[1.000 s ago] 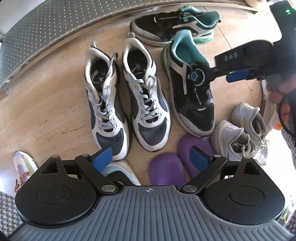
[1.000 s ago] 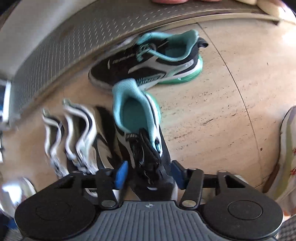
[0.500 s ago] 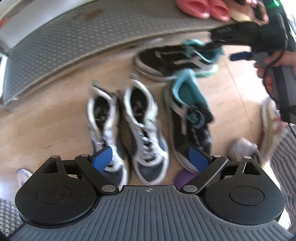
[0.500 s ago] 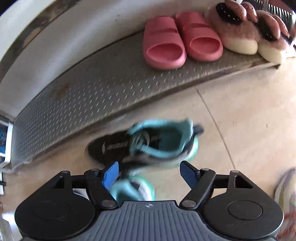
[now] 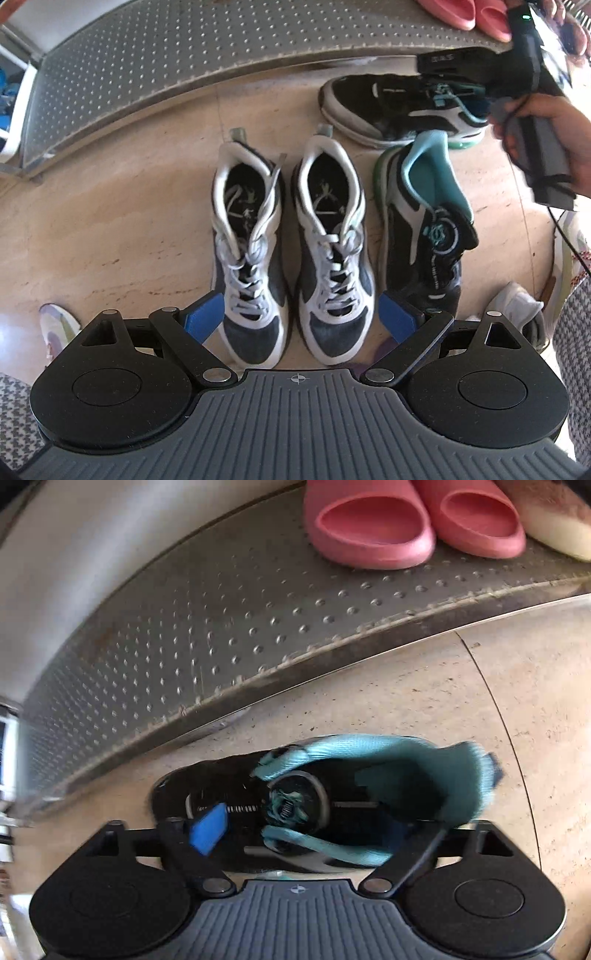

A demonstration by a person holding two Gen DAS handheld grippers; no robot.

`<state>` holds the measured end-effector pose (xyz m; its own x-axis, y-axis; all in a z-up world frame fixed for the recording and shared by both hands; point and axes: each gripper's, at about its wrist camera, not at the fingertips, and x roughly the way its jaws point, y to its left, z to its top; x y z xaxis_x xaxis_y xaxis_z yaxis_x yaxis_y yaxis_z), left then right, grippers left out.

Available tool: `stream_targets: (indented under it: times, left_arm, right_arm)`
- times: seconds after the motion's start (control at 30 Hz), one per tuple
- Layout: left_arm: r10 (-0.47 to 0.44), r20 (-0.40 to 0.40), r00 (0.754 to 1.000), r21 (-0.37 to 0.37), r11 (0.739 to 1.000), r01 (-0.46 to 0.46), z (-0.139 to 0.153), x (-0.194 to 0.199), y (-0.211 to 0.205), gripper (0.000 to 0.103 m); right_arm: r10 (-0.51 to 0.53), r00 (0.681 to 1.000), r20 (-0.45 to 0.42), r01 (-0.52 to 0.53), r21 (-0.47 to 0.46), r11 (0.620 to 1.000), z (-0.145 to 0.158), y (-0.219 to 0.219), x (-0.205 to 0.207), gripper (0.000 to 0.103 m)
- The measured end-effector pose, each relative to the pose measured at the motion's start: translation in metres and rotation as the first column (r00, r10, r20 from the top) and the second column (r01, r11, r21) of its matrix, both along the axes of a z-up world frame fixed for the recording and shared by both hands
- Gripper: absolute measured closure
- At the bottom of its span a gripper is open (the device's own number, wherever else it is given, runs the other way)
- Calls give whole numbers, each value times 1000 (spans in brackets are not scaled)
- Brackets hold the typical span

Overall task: Organize scattered shoes
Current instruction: 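Carry the black-teal sneaker with the right tool toward the row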

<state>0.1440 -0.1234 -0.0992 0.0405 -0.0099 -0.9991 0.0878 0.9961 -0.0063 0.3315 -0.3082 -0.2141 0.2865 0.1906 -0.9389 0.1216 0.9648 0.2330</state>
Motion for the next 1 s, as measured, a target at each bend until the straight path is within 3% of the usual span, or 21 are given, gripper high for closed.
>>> stream_targets:
  times: [0.1,0.17,0.2,0.33,0.47,0.67,0.77,0.87,0.9,0.93,0.97,1.0]
  left_arm:
    - [5,4,1000,3,1000,-5,3,-1,6,9]
    - [8,16,1000,3,1000,-8,9,-2,9,9]
    - [8,24,1000,0,1000,-8,12,-2,10,9]
    - [-9,58,998,-9,1000,10,23,-3,11,9]
    - [-5,82,997,-13,1000,6,32,-5,15,9]
    - [0,98,995,-39,999,4,42,-14,18,9]
    - [-9,100,995,-52,999,14,44,-16,17,9]
    - [-52,95,994,-68,996,58,45,-17,9,9]
    - [-62,91,994,-72,995,69,45,-16,7,9]
    - [-73,84,994,-79,994,80,43,-16,3,9]
    - [-84,77,993,-86,992,90,42,-16,0,9]
    - [-94,70,993,-93,991,100,41,-16,-4,9]
  right_arm:
    - [70,997,29,-68,-80,994,0,21,-5,31]
    - [149,987,63,-136,-166,977,11,33,-8,59]
    - [166,983,79,-151,-177,973,19,35,-9,66]
    - [242,960,143,-204,-238,950,58,37,-18,69]
    - [348,917,196,-250,-398,883,102,41,-42,73]
    - [594,793,132,-404,-616,677,160,31,-93,88]
    - [726,688,-12,-534,-686,494,171,20,-122,90]
    - [819,545,-182,-659,-697,283,171,12,-146,90]
    - [834,483,-268,-708,-680,191,165,11,-152,91]
    - [835,447,-322,-731,-669,133,160,10,-155,94]
    - [825,455,-334,-718,-686,119,159,10,-155,93]
    - [816,478,-326,-698,-704,128,161,9,-154,83]
